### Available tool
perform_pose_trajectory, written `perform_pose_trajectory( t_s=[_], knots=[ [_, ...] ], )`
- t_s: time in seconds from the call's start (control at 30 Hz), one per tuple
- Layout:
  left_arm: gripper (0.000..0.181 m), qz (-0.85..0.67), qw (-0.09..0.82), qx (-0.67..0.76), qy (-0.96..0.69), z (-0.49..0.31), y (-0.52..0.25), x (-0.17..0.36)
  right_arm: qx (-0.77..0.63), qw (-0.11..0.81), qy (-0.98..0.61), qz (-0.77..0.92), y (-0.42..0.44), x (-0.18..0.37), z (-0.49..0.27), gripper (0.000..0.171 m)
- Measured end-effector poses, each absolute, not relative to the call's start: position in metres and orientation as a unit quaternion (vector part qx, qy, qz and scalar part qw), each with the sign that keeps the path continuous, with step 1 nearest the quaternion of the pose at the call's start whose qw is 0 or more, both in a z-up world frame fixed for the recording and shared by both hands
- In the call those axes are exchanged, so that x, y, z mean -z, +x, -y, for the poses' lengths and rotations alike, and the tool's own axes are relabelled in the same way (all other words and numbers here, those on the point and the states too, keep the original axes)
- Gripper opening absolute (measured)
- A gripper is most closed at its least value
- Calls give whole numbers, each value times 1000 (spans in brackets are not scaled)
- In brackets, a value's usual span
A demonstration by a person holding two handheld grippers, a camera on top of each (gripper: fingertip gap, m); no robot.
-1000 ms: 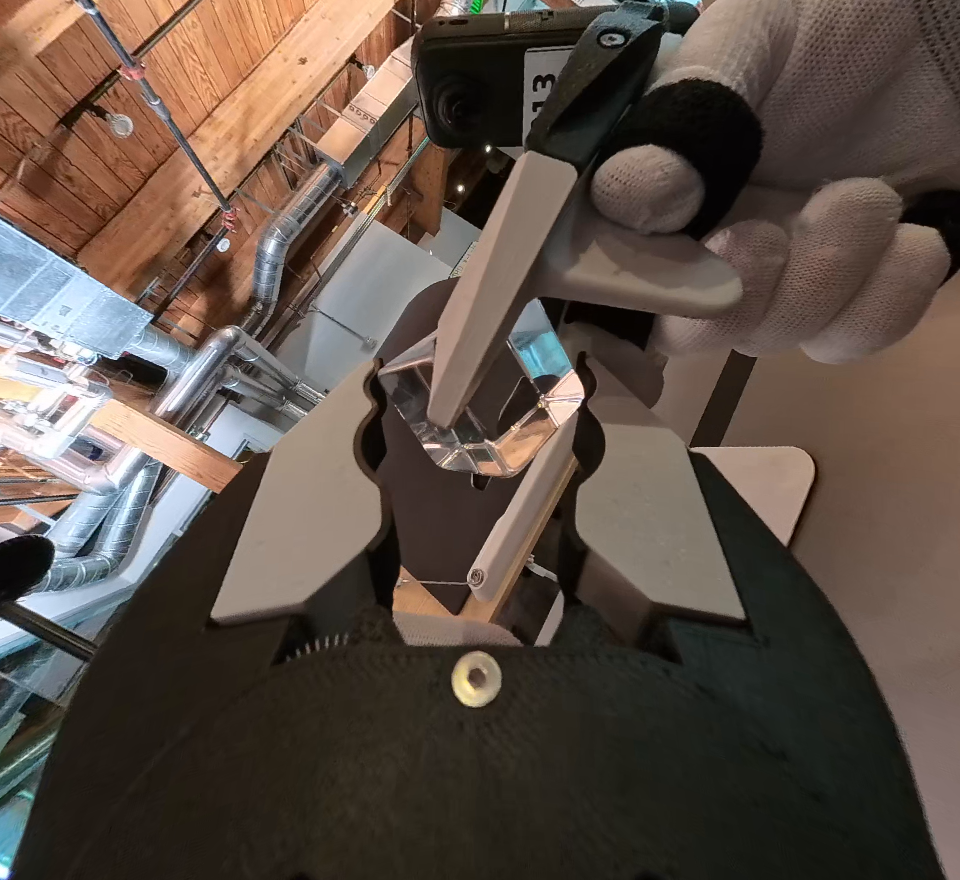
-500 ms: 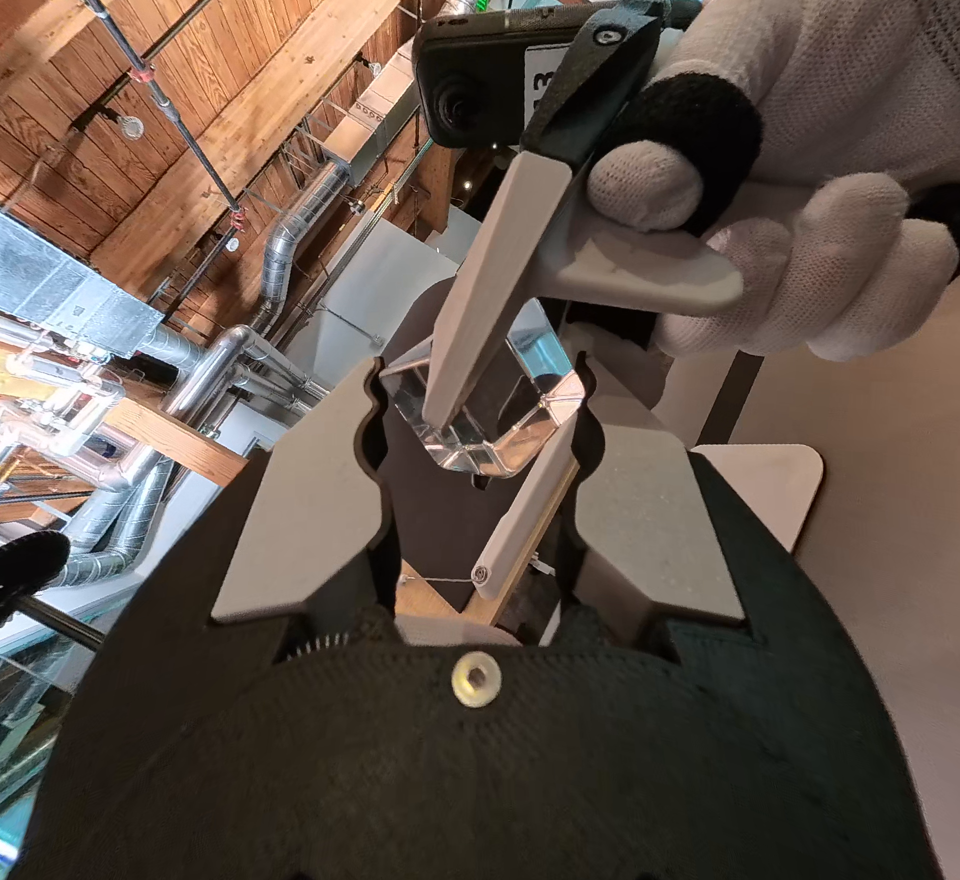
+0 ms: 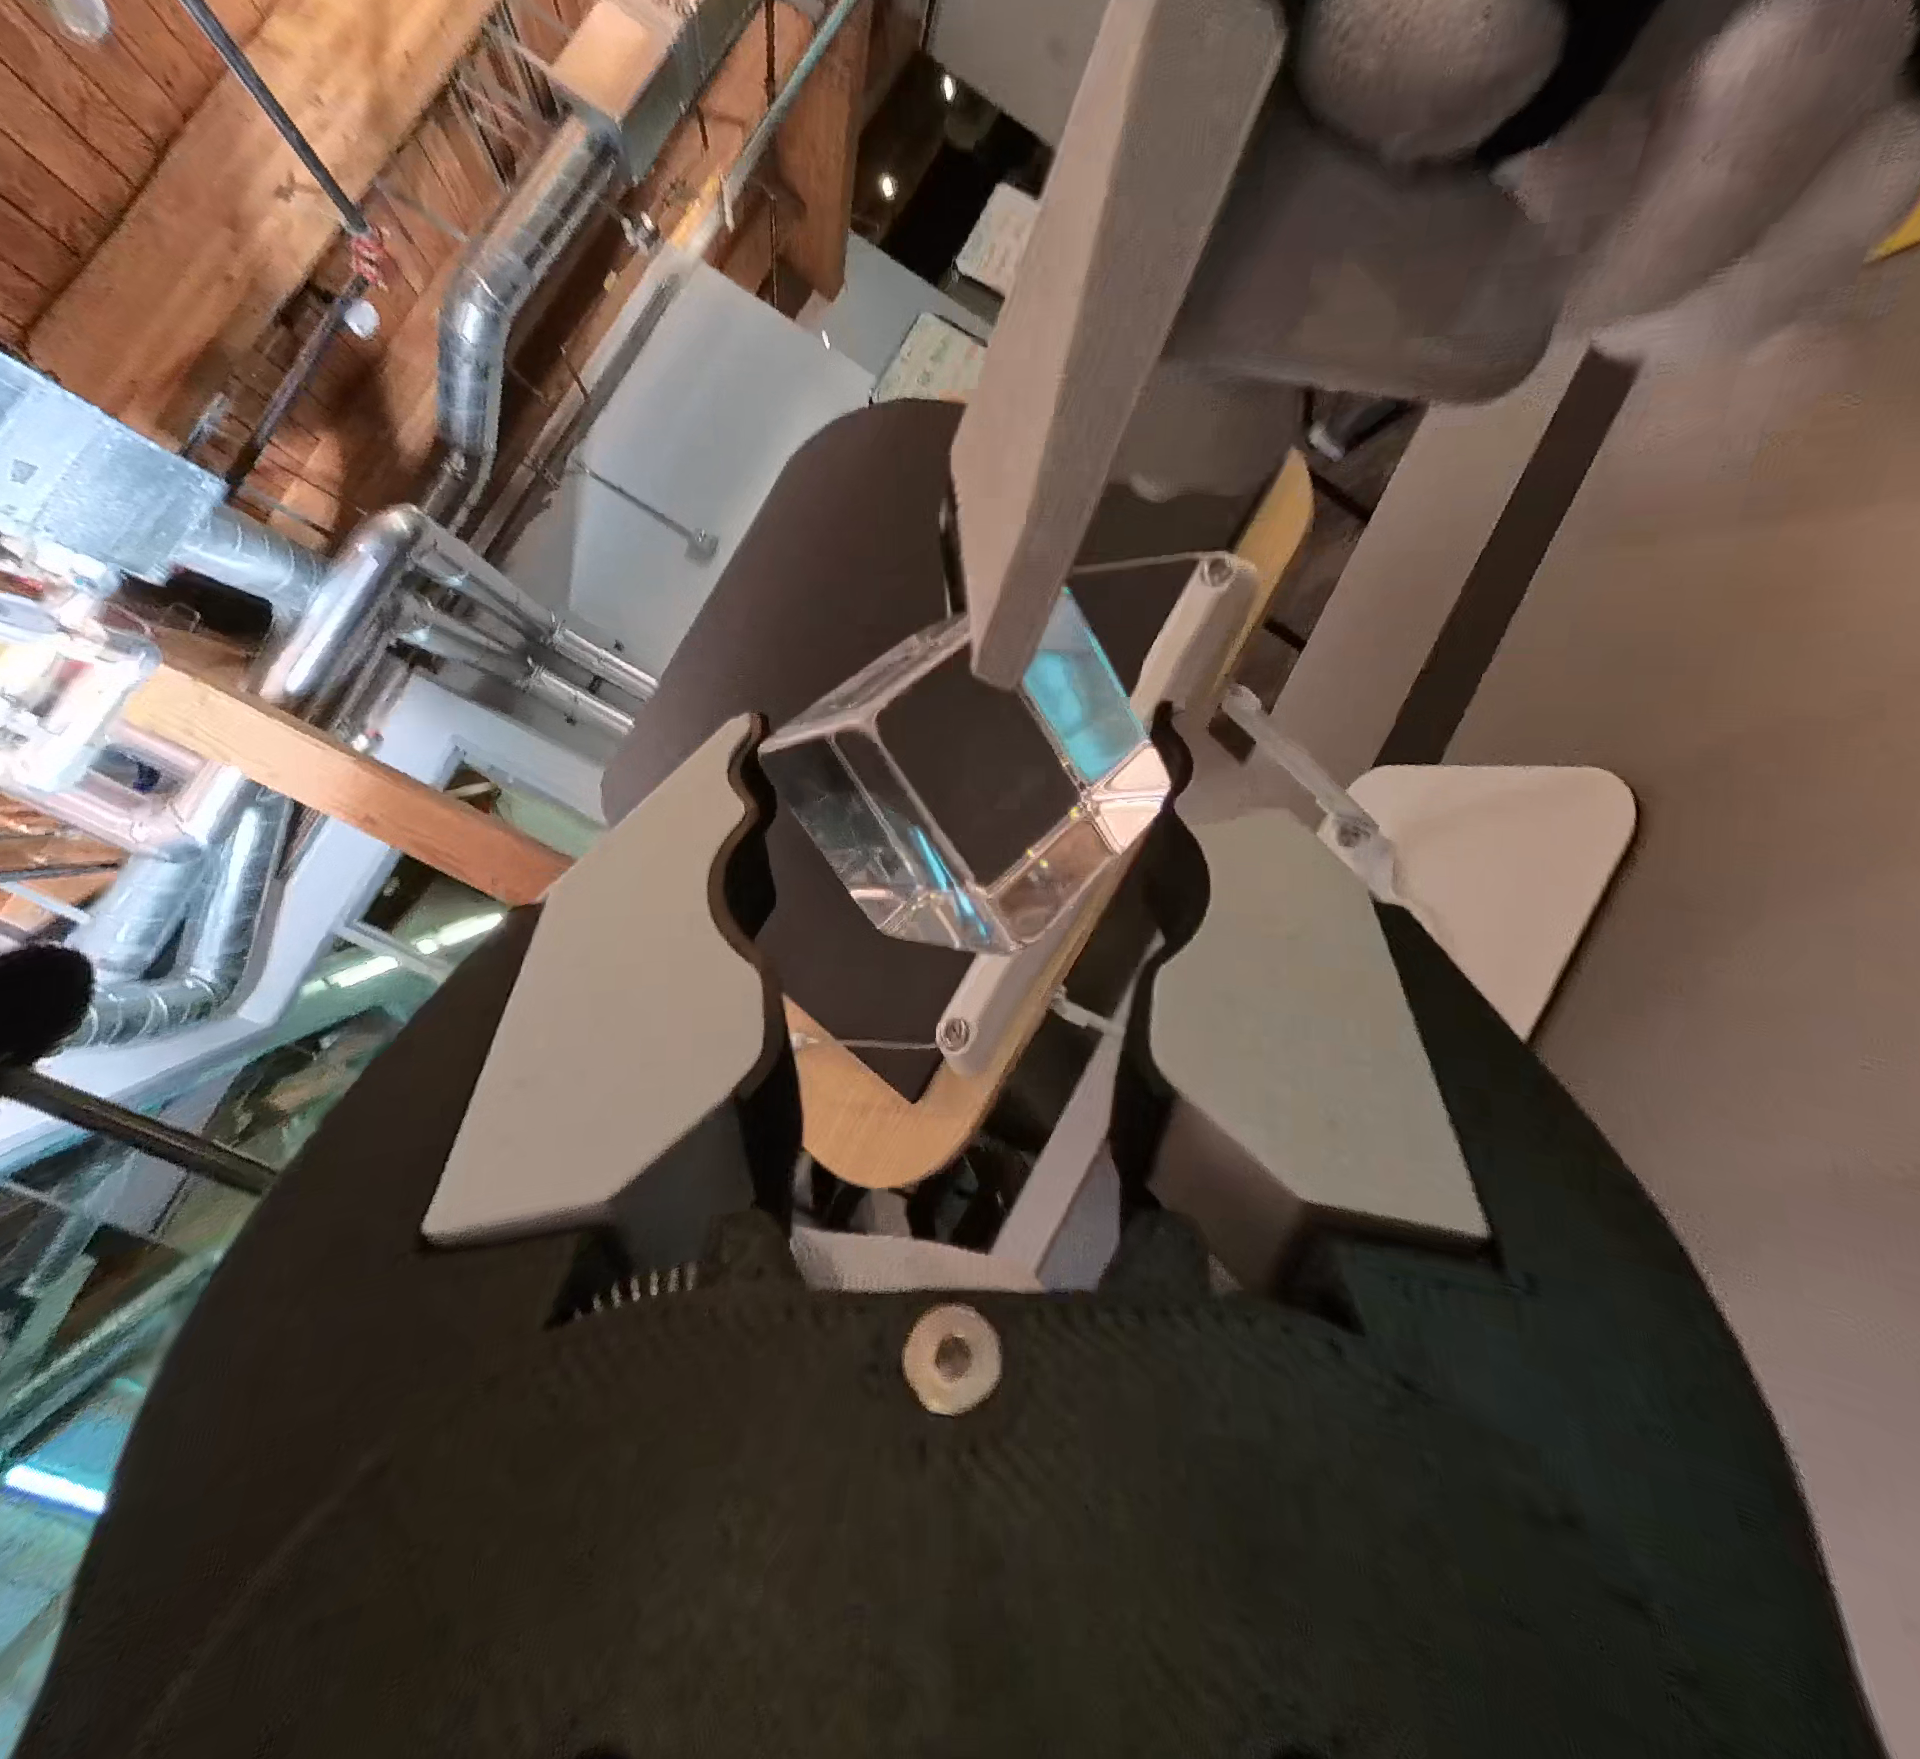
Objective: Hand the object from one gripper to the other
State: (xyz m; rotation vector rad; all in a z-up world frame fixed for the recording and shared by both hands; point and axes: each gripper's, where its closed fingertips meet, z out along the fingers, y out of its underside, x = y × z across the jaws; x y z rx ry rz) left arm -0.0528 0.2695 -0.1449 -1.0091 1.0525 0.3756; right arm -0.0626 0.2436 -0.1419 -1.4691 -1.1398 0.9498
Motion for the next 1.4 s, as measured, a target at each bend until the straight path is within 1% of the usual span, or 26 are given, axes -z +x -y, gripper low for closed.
perform_pose_trajectory(
  t_s=[0.1, 0.17, 0.27, 0.37, 0.5, 0.57, 0.6, 0.67, 0.73, 0.8, 0.83, 0.93, 1.23, 1.4],
  knots=[
    [70, -480, 705, -200, -482, -278, -58, 151, -317, 522, -621, 490, -59, 141, -244, 76],
    [70, -473, 689, -224, -502, -285, -62, 155, -288, 518, -635, 495, -62, 146, -244, 76],
    [70, -476, 658, -270, -518, -293, -66, 164, -271, 515, -648, 492, -70, 154, -247, 78],
    [71, -488, 635, -278, -531, -295, -61, 177, -249, 516, -657, 490, -77, 164, -254, 78],
    [70, -510, 617, -280, -530, -295, -54, 188, -216, 497, -672, 504, -82, 187, -262, 76],
    [70, -509, 616, -282, -532, -295, -54, 190, -212, 495, -676, 503, -82, 191, -265, 73],
    [70, -512, 615, -279, -531, -295, -53, 191, -206, 494, -680, 501, -81, 192, -267, 69],
    [70, -509, 614, -283, -532, -295, -53, 191, -201, 493, -681, 503, -79, 193, -268, 67],
    [70, -511, 615, -284, -529, -295, -52, 192, -193, 486, -685, 506, -77, 196, -268, 69],
    [70, -507, 618, -284, -529, -295, -52, 190, -170, 486, -689, 510, -75, 200, -271, 78],
    [70, -508, 617, -284, -529, -295, -53, 191, -166, 487, -690, 510, -75, 200, -272, 77],
    [70, -509, 617, -284, -529, -295, -53, 191, -178, 485, -687, 511, -78, 200, -270, 68],
    [71, -508, 629, -271, -523, -294, -53, 189, -198, 486, -676, 517, -80, 198, -267, 68],
    [73, -495, 665, -216, -516, -285, -49, 175, -277, 484, -659, 505, -78, 184, -260, 68]
  ],
)
